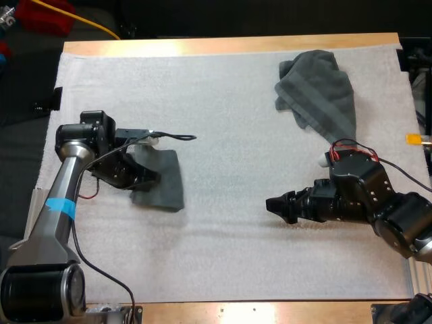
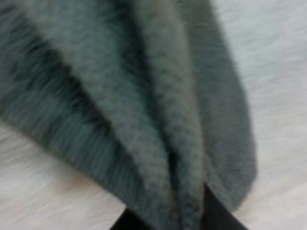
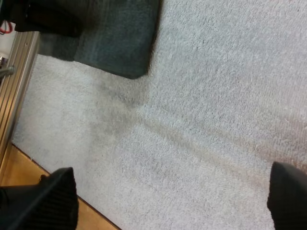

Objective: Pick towel from pile, fold and stack

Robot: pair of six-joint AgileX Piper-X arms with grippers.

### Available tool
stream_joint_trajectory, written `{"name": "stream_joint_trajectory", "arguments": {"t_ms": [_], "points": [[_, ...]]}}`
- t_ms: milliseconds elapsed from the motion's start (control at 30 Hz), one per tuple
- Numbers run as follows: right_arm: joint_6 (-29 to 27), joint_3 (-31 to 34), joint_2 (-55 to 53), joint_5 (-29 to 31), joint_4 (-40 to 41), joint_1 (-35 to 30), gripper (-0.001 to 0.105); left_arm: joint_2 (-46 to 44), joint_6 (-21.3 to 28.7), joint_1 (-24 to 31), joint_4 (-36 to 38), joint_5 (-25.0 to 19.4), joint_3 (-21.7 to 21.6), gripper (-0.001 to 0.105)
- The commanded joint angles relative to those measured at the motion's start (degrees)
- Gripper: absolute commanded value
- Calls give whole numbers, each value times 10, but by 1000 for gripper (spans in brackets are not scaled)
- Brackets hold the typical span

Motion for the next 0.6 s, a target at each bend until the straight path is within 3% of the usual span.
{"name": "stream_joint_trajectory", "arguments": {"t_ms": [0, 333, 567], "points": [[-1, -5, -4, -7, 0, 1, 78, -7, 5, 2, 0, -27, -4, 0], [-1, -5, -4, -21, 8, 1, 78, -7, -4, 53, -31, -90, -4, 0], [-1, -5, -4, -28, 8, 1, 78, 0, -18, 94, -48, -91, 1, 0]]}}
